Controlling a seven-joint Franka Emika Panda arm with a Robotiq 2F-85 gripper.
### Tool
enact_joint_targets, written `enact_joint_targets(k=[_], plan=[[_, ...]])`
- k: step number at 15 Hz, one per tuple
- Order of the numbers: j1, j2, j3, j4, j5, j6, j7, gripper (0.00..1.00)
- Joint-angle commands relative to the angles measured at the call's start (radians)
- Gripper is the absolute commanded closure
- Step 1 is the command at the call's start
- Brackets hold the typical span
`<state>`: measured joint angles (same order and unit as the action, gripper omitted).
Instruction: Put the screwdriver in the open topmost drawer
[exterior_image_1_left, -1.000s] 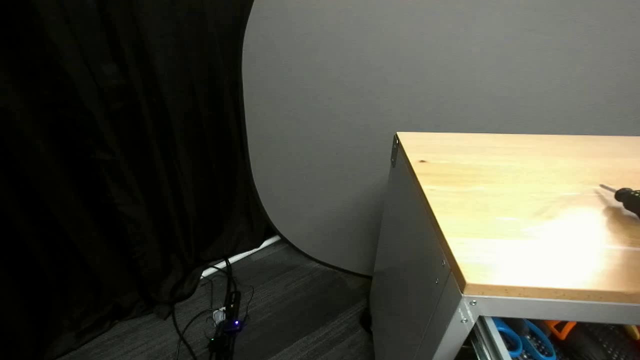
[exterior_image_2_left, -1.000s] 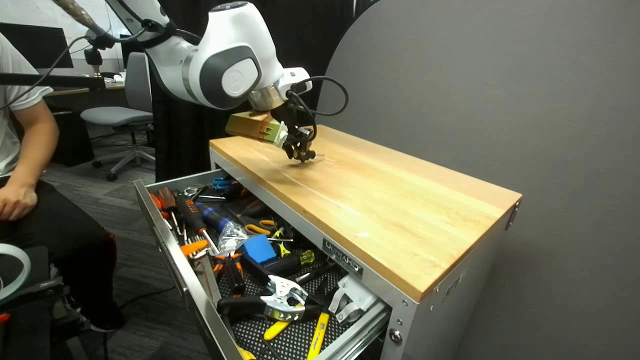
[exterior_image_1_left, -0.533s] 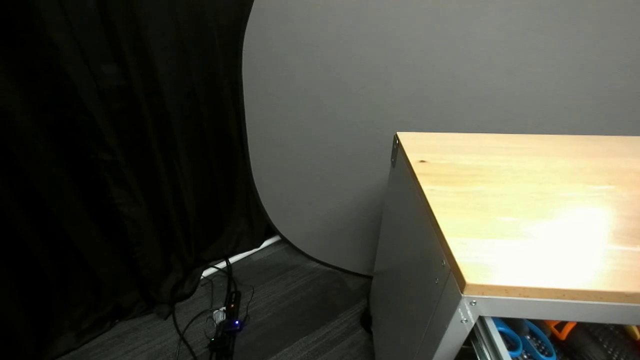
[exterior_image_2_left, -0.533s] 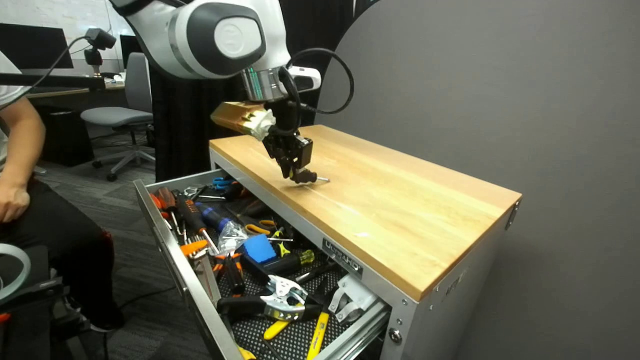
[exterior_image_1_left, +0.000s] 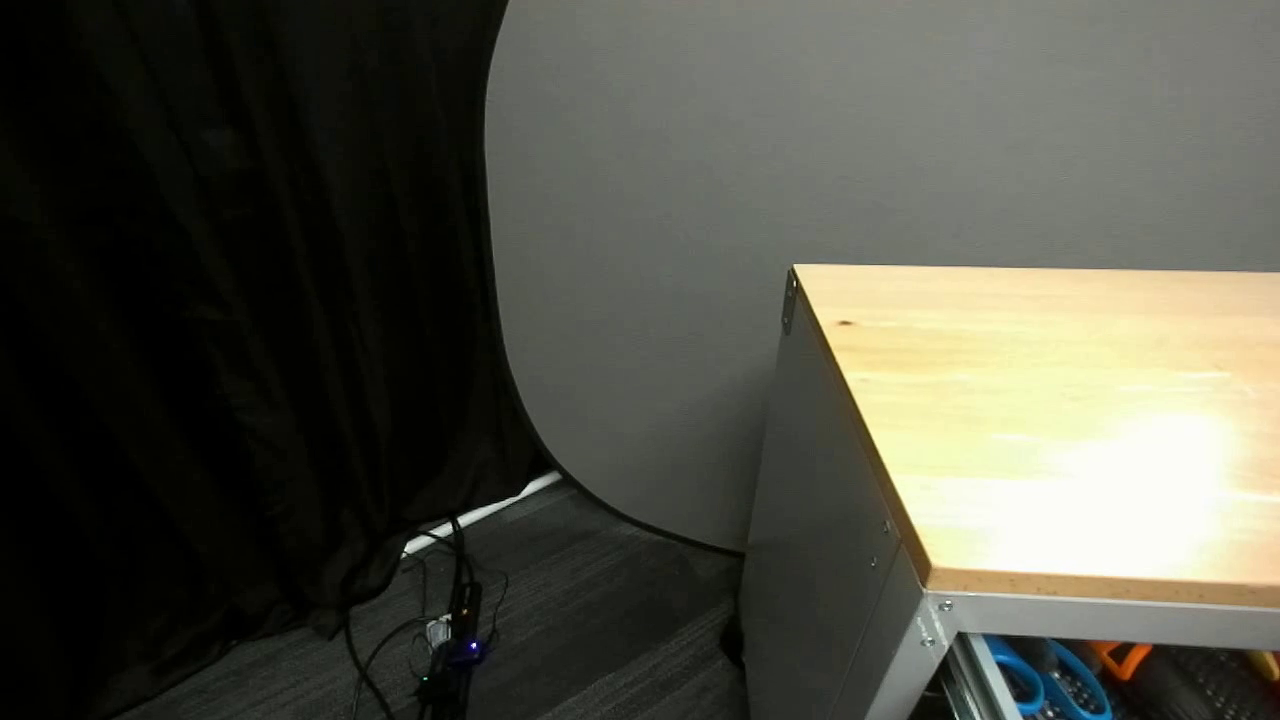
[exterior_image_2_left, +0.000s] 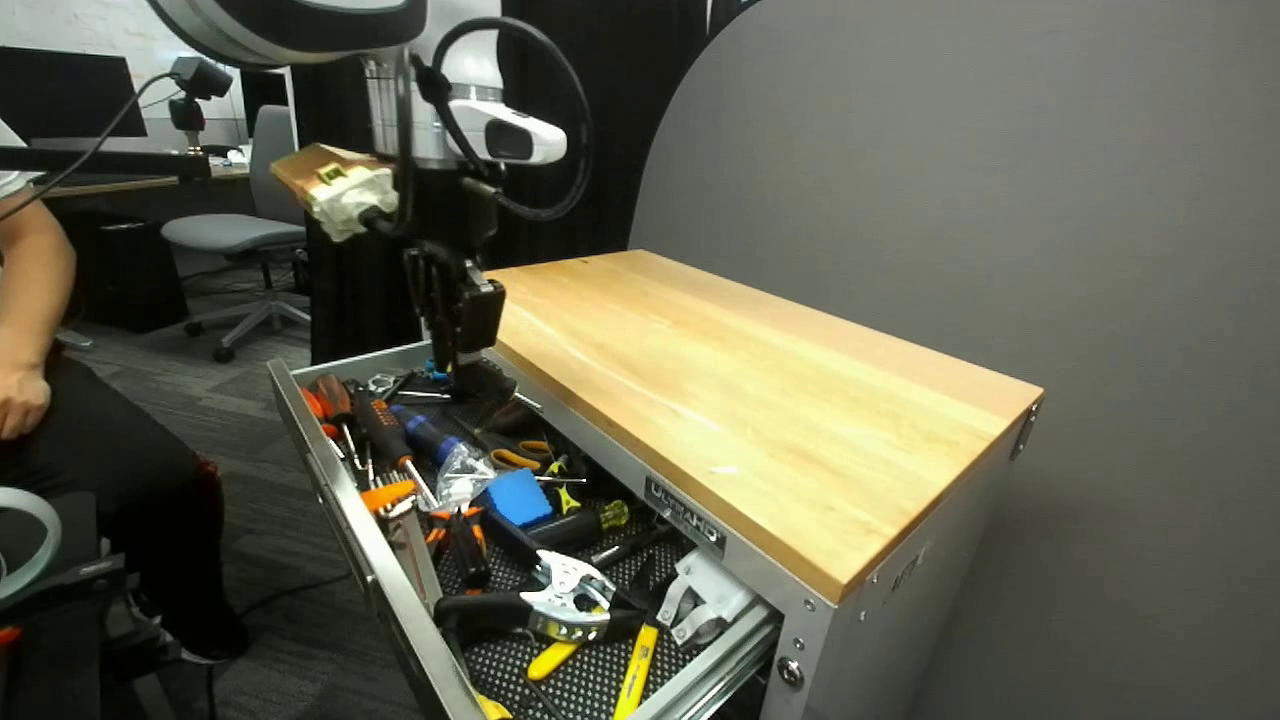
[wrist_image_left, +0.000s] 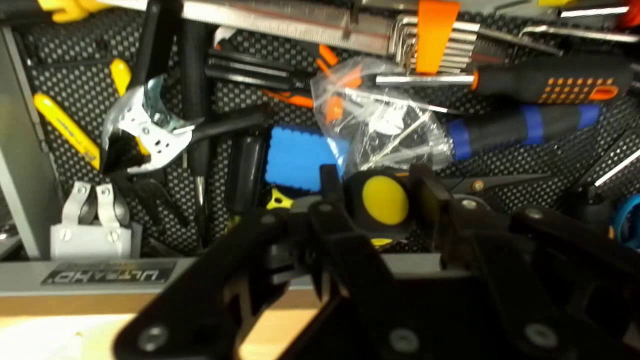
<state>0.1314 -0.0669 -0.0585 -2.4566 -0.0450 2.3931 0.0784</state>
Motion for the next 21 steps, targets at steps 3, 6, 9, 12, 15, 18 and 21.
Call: enact_joint_targets(k=[3,6,9,12,15,18,21], plan=[[-0.018,-0.064,0.054,-0.104,0.108,0.009,-0.137,0.82],[0.001,-0.013,0.085,-0.097,0.15,0.045,-0.228,0.82],[0.011,0.047,0.117,-0.081,0.191,0.092,-0.314,0.82],[0.011,0.1,0.148,-0.06,0.219,0.138,-0.381,0.82],[0.001,0.13,0.168,-0.041,0.21,0.198,-0.417,0.81],[-0.004,0.162,0.181,-0.019,0.204,0.266,-0.448,0.82],[-0.014,0.185,0.177,0.003,0.173,0.288,-0.448,0.36]])
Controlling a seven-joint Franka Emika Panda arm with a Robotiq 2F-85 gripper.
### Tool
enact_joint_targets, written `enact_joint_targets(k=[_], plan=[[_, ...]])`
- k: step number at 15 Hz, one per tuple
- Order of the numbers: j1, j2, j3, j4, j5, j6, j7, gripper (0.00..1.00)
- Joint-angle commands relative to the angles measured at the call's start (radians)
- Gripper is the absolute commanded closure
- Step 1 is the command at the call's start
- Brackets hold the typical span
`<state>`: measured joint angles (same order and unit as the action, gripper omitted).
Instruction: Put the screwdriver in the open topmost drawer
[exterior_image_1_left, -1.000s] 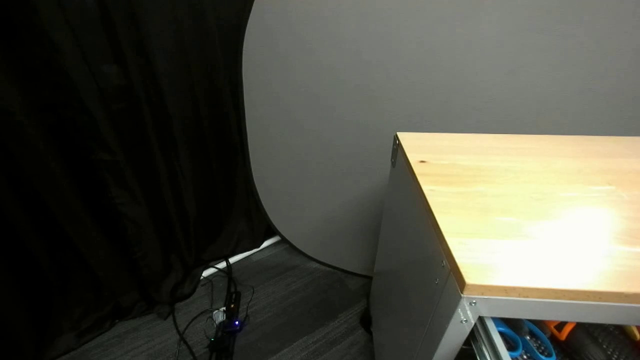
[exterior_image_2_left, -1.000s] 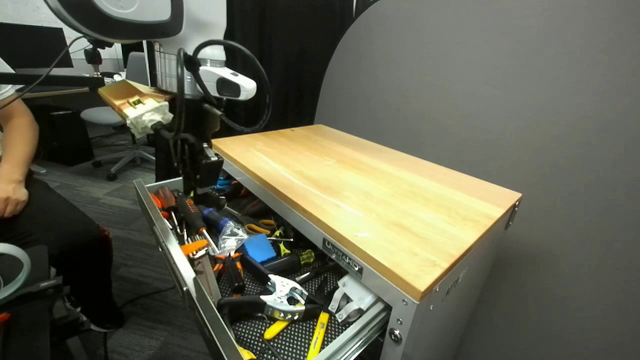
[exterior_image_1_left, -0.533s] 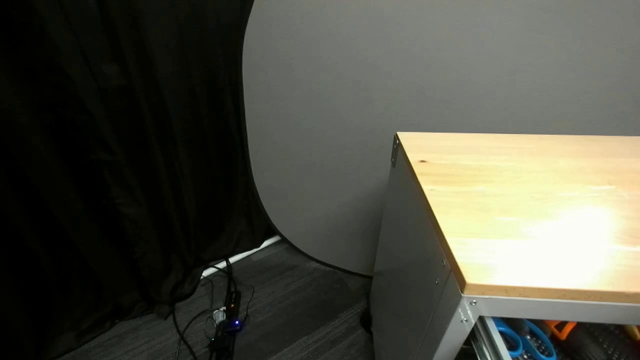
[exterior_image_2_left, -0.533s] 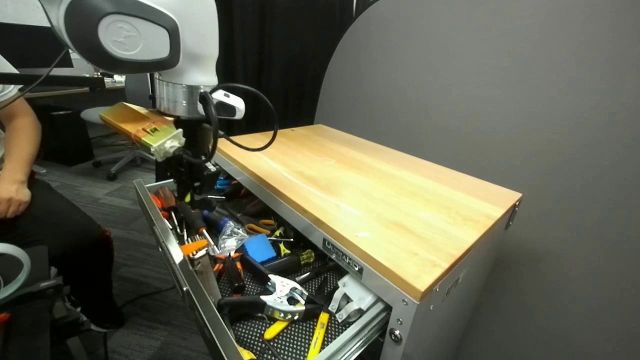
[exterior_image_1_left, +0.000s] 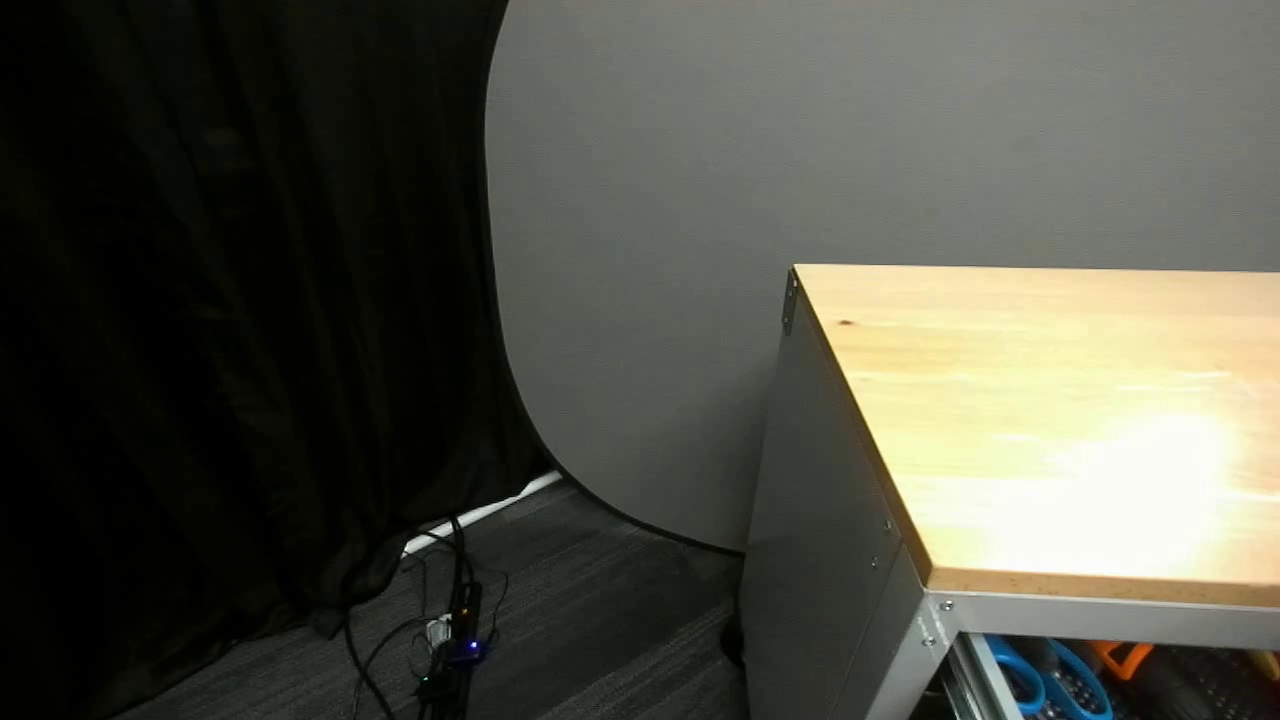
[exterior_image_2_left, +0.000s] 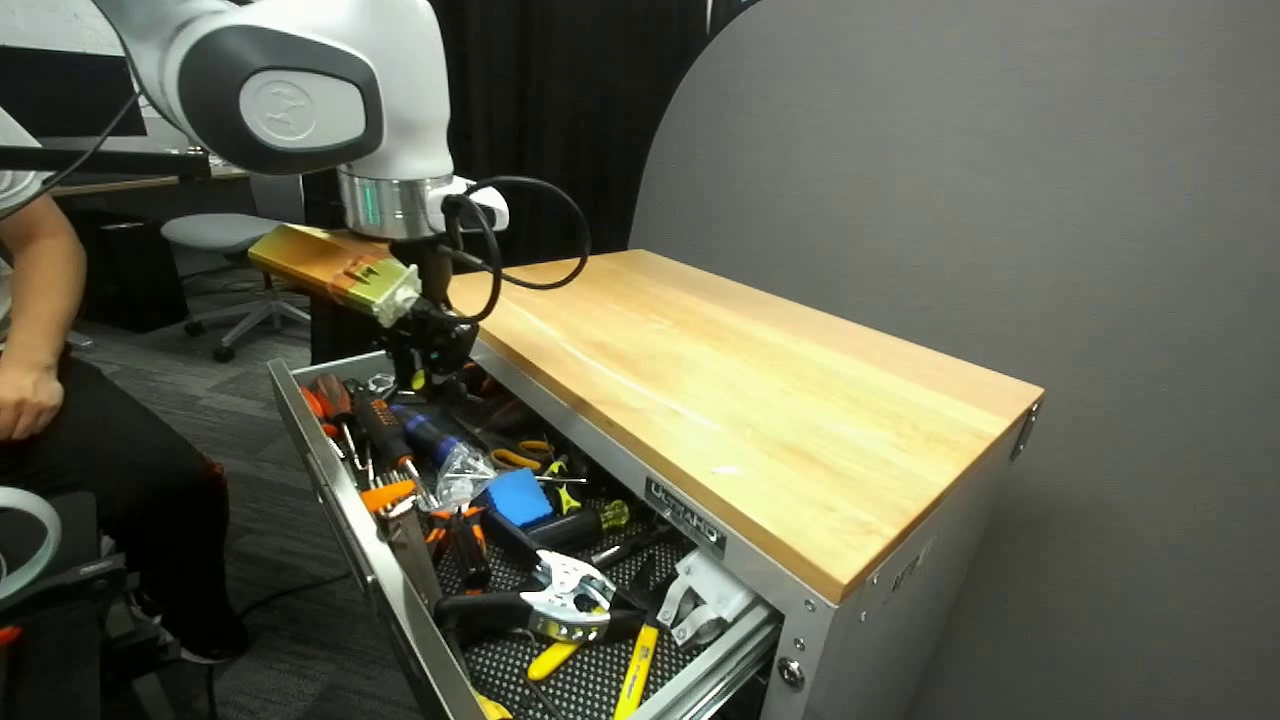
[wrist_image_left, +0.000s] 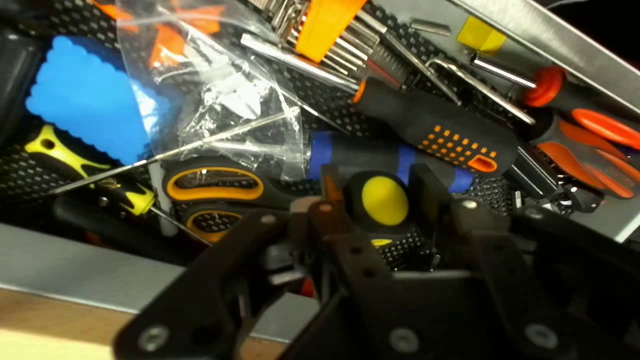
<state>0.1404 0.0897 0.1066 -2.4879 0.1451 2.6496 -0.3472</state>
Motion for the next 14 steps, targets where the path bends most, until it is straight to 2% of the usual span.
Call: enact_joint_targets(k=[1,5,10,14], plan=[[-0.029,0.03,0.004,0.039,-0.042,0.034,-0.01,0.31],[-0.068,-0.004,-0.039,0.044,-0.143,-0.019,0.045,0.01],[-0.139,-0.079,-0.127,0.016,-0.247,-0.123,0.184,0.0],[-0.201,-0.081,-0.191,-0.003,-0.298,-0.204,0.322,0.0]])
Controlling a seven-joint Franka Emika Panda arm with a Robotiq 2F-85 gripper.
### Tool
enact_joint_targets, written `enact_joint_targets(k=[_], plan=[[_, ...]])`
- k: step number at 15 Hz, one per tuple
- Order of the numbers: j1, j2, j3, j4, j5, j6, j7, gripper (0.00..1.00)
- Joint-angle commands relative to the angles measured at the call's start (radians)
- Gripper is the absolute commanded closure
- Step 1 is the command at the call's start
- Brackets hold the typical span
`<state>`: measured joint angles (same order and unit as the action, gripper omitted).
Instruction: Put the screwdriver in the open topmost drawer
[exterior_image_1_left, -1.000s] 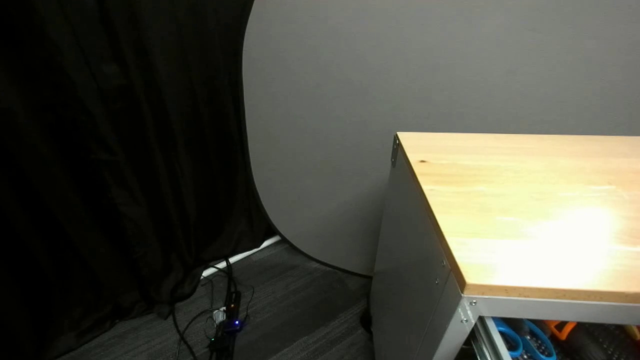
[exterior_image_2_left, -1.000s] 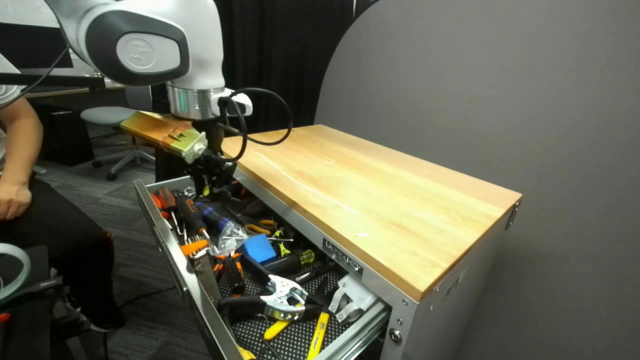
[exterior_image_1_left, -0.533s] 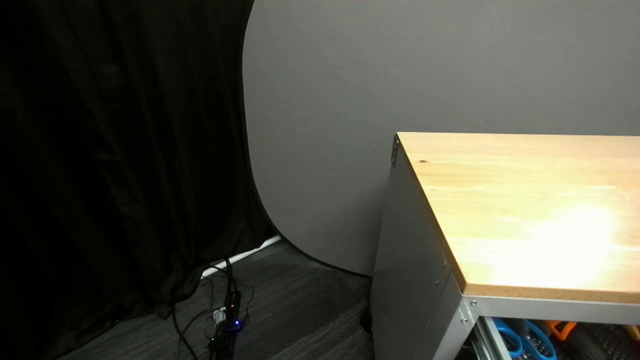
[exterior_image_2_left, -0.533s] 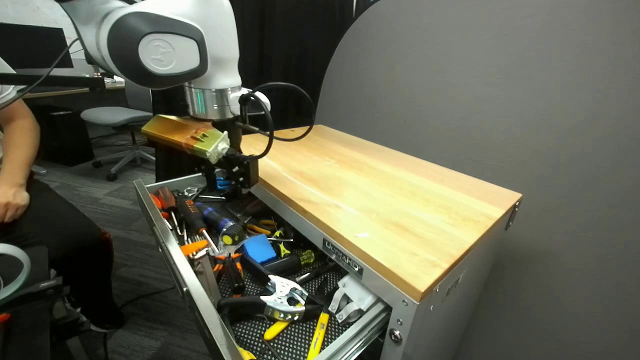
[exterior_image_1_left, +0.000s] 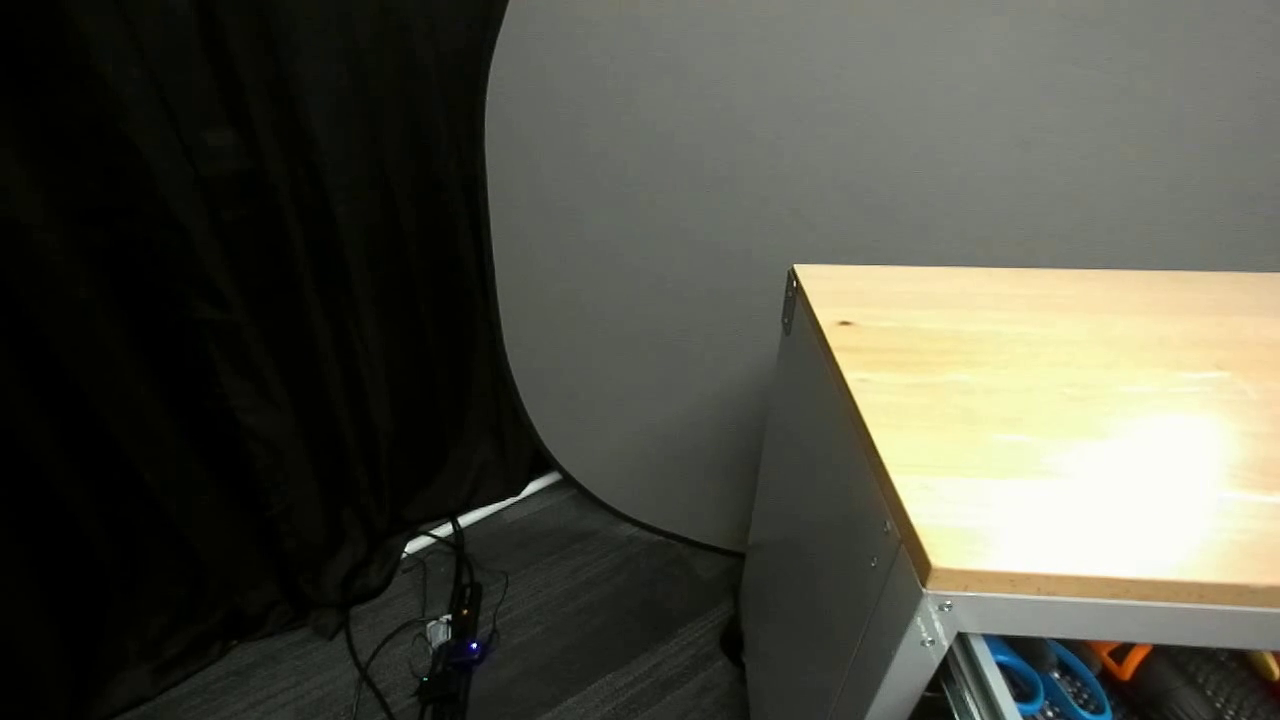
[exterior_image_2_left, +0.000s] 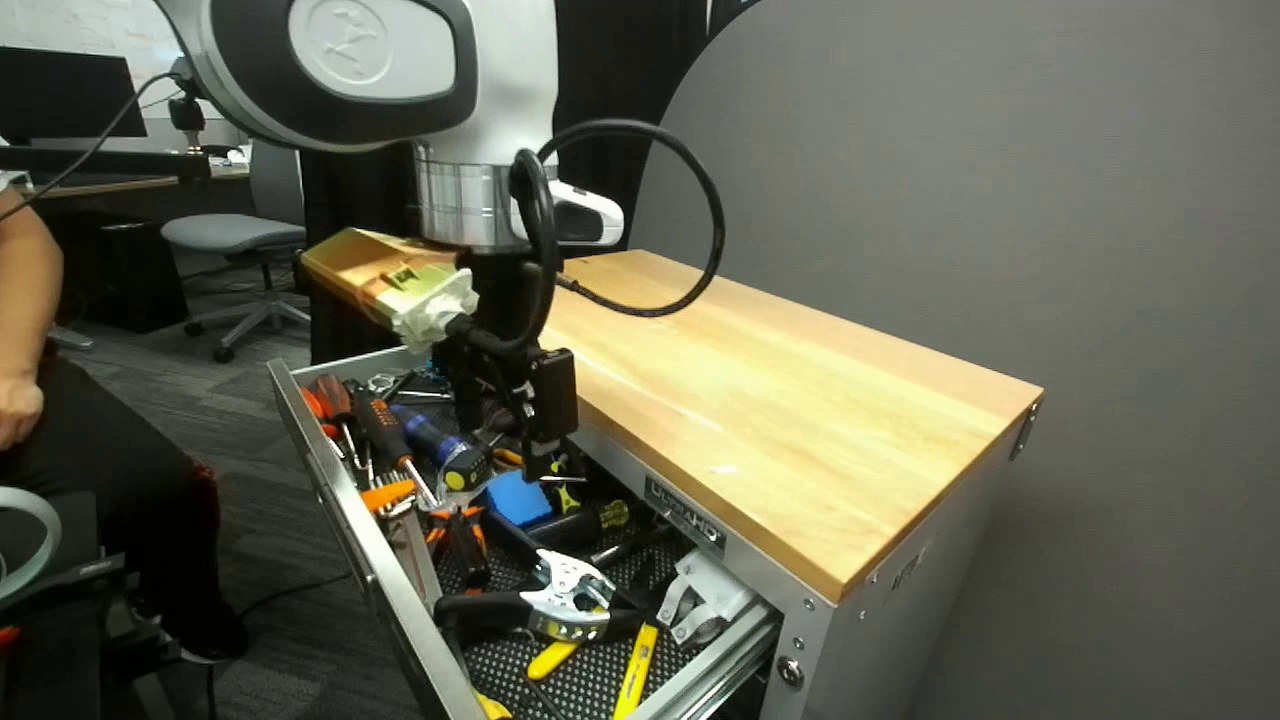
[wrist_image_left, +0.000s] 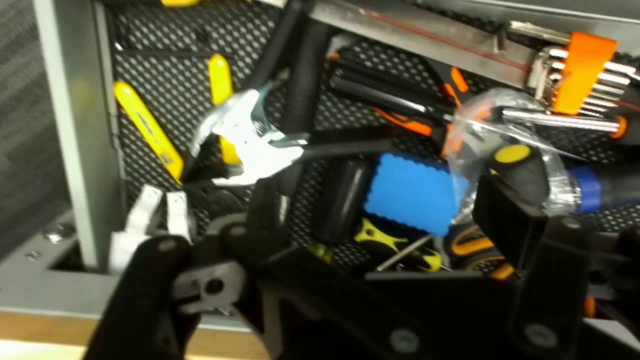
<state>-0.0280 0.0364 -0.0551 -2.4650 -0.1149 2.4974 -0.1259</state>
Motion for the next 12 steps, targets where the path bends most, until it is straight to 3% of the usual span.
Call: enact_joint_targets(k=[1,12], plan=[[-0.045,-0.022,-0.042,-0.034,-0.052,-0.059,0.144,0.0],[-0.109,-0.002,-0.097,-0.108,-0.028,-0.126,0.19,0.0]])
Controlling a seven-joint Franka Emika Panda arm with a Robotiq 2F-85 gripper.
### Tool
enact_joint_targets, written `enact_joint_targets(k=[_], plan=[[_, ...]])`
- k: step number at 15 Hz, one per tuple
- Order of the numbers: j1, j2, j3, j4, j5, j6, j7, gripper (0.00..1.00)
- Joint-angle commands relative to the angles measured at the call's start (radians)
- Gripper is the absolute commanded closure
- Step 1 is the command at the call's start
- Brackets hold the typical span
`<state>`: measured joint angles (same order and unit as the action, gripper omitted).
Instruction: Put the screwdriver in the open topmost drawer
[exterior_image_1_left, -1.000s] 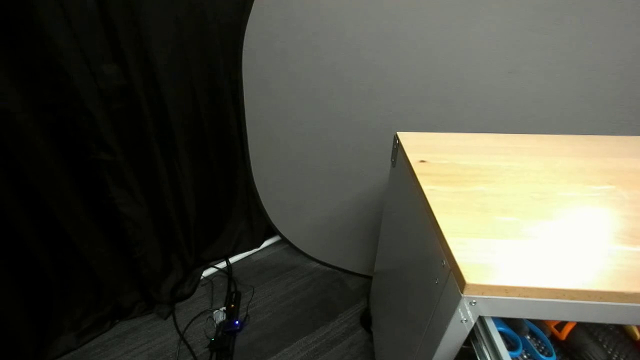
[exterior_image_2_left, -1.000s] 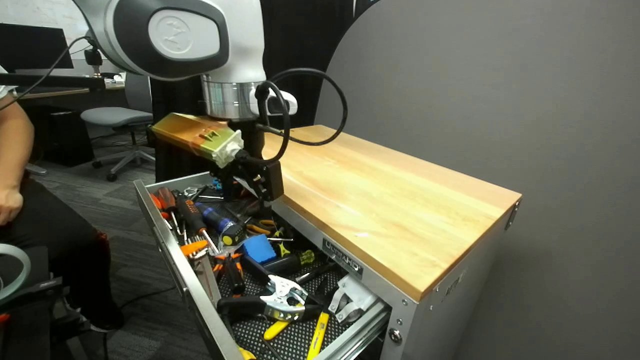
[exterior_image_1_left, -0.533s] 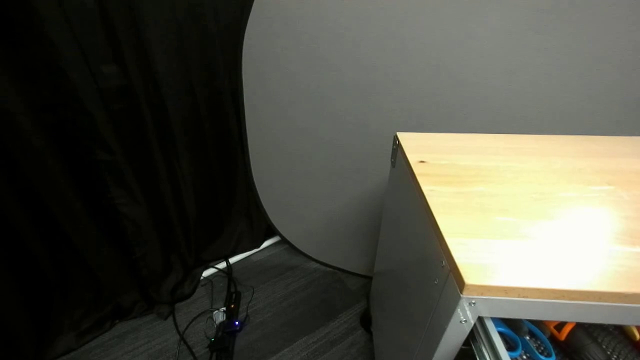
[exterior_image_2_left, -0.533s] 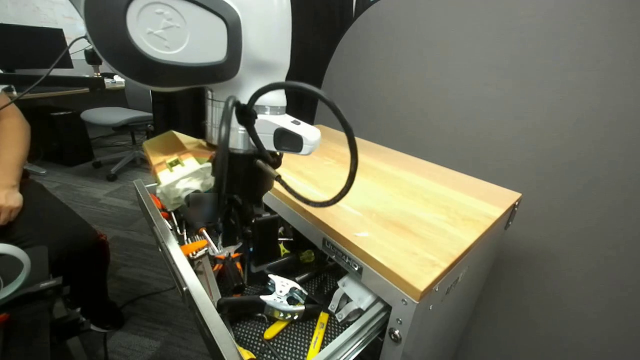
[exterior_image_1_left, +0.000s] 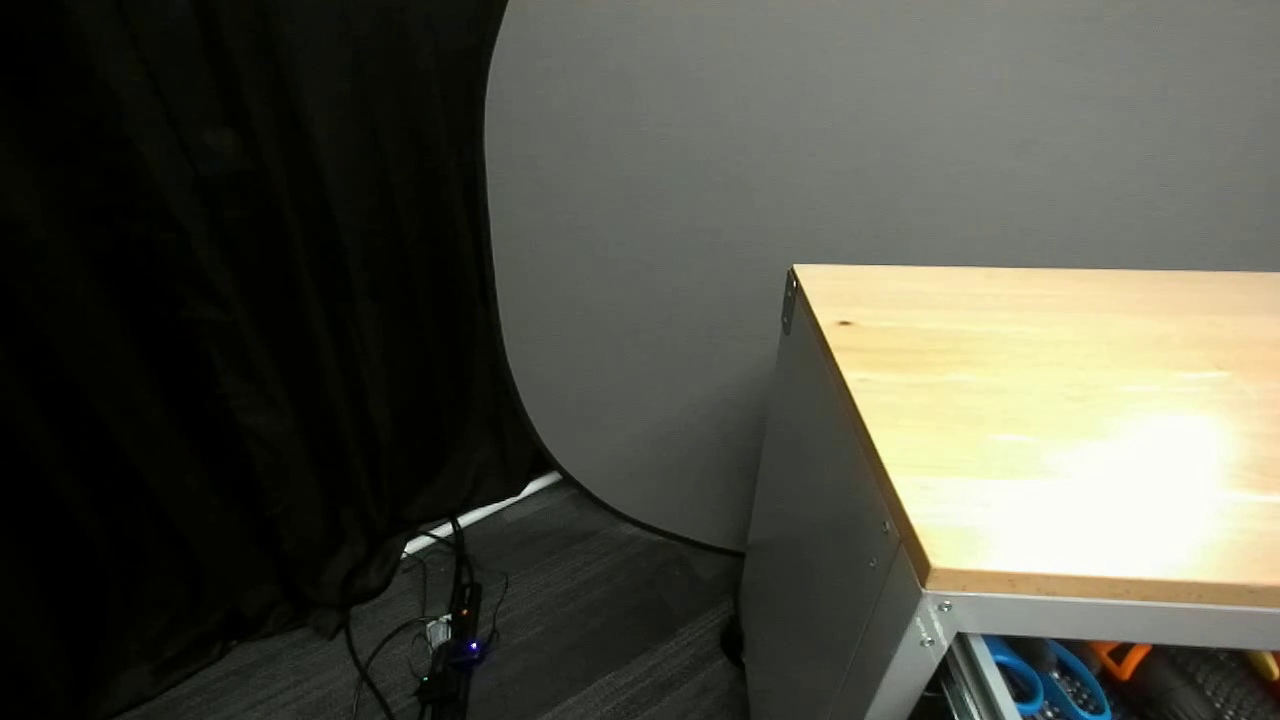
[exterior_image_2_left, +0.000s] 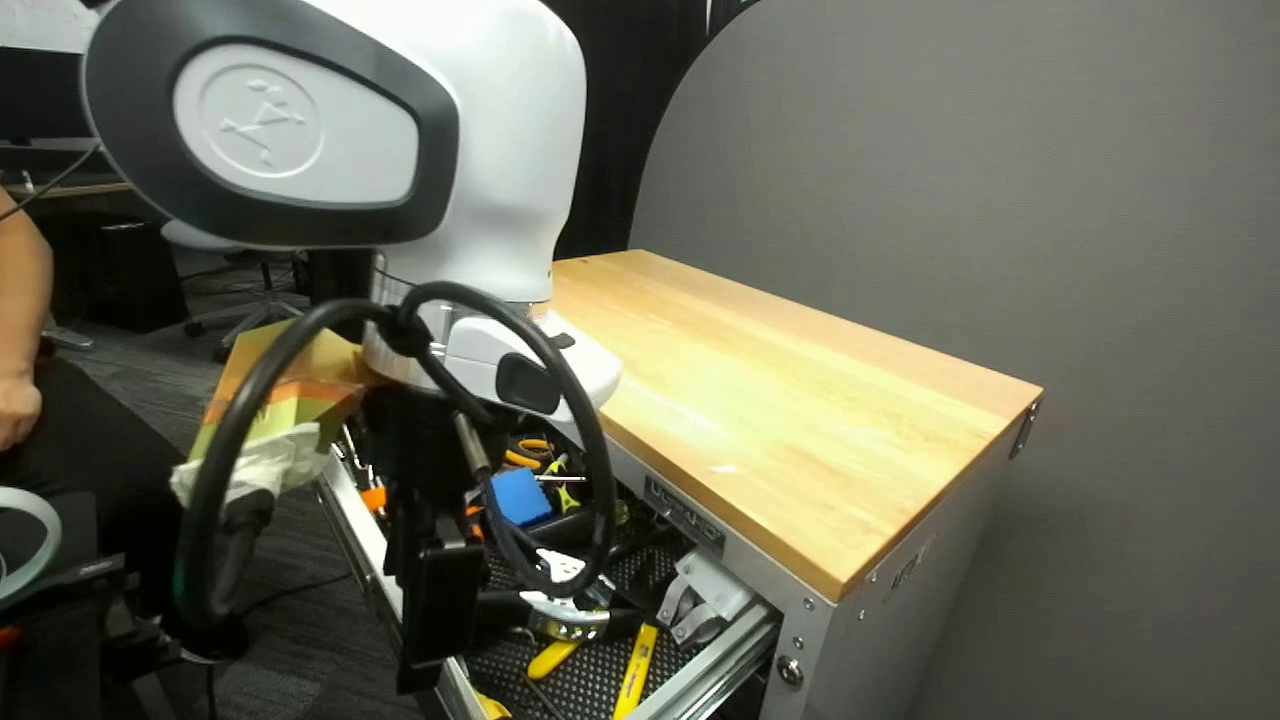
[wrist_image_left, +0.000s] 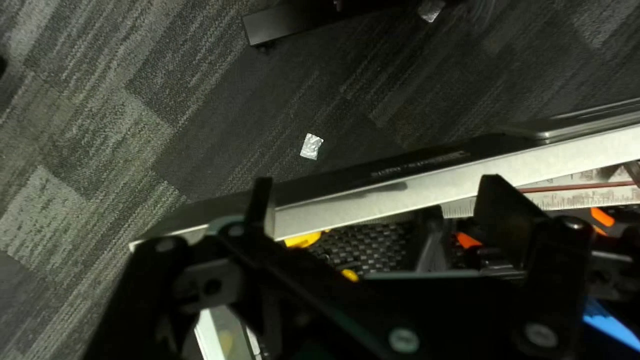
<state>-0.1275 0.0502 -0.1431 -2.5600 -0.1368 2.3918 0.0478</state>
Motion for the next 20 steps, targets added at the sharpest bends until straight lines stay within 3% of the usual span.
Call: enact_joint_targets(k=[1,3,4,6,11,13,16,20], plan=[[-0.013,-0.012,-0.011,-0.014,-0.006,-0.027,0.014,0.0],[-0.018,-0.006,-0.015,-0.016,-0.008,-0.036,0.01,0.0],[-0.02,-0.001,-0.017,-0.016,-0.004,-0.042,0.0,0.25],[-0.025,0.014,-0.019,-0.013,0.002,-0.044,-0.005,0.34],[-0.025,0.061,-0.02,0.01,0.018,-0.031,-0.022,0.75],[-0.024,0.083,-0.013,0.026,0.047,-0.017,-0.045,0.87],[-0.025,0.117,-0.003,0.059,0.087,-0.007,-0.085,0.94],[-0.039,0.17,0.009,0.119,0.168,-0.021,-0.177,0.88]])
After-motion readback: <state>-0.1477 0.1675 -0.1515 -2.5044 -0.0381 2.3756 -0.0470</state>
